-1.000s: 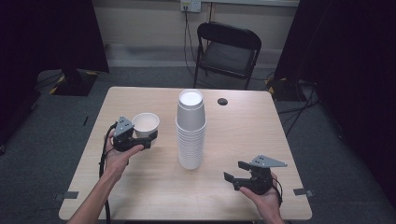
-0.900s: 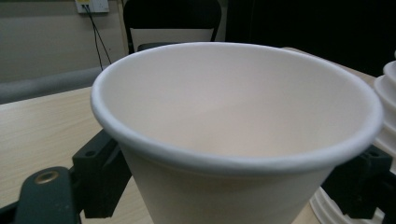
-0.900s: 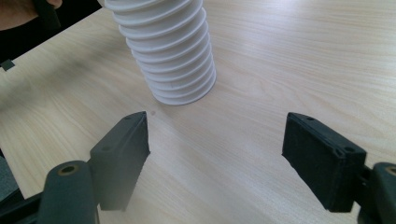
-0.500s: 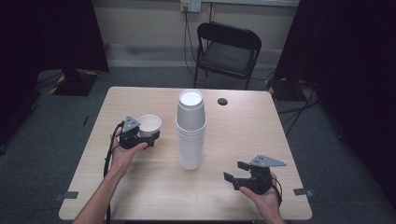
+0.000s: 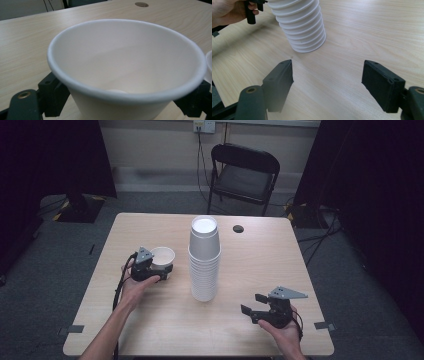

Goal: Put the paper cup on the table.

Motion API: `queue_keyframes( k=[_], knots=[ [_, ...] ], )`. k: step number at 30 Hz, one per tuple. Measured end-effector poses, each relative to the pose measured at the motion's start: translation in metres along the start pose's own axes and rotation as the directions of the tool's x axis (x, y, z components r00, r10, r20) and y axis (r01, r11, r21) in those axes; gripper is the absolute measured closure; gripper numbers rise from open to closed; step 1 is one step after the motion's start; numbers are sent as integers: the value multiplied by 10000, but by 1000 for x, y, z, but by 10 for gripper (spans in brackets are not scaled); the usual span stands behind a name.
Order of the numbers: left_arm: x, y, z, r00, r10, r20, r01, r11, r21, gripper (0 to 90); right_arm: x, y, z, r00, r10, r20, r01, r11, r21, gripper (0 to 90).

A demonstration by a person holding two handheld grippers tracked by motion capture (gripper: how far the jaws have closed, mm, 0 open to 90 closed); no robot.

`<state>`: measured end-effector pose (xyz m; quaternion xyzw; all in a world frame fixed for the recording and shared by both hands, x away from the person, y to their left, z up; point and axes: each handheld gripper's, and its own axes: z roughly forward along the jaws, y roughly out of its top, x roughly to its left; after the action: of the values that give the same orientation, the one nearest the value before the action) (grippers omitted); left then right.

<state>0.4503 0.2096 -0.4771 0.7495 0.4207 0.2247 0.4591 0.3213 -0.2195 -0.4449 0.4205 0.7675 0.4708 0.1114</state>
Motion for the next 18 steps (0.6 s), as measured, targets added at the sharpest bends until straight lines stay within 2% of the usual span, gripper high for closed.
queue_keyframes(
  k=[3,8,9,13,15,17,18],
  knots=[
    [1,-4,0,10000,22,30,-23,9995,307,142,0,1,-1,10000,17,10,-17,10000,-35,247],
    [1,-4,-3,9996,-267,125,263,9991,322,143,-1,2,-2,10000,43,-33,-44,9998,-179,246],
    [1,-4,-2,9999,-37,135,31,9990,441,142,-1,2,-2,10000,61,-35,-61,9999,-145,246],
    [-1,-7,1,9999,-145,-44,148,9983,568,150,-1,1,-2,9999,114,-23,-115,9999,-127,247],
    [-3,-8,0,9998,205,-43,-202,9981,582,153,-1,1,-4,9999,133,-8,-133,9998,-177,248],
    [-3,-10,1,9995,327,-35,-324,9966,764,154,-1,1,-5,9999,141,-5,-141,9997,-215,248],
    [-2,-11,0,9998,205,-7,-203,9959,882,155,-1,1,-5,9999,133,9,-133,9997,-223,248]
  ],
)
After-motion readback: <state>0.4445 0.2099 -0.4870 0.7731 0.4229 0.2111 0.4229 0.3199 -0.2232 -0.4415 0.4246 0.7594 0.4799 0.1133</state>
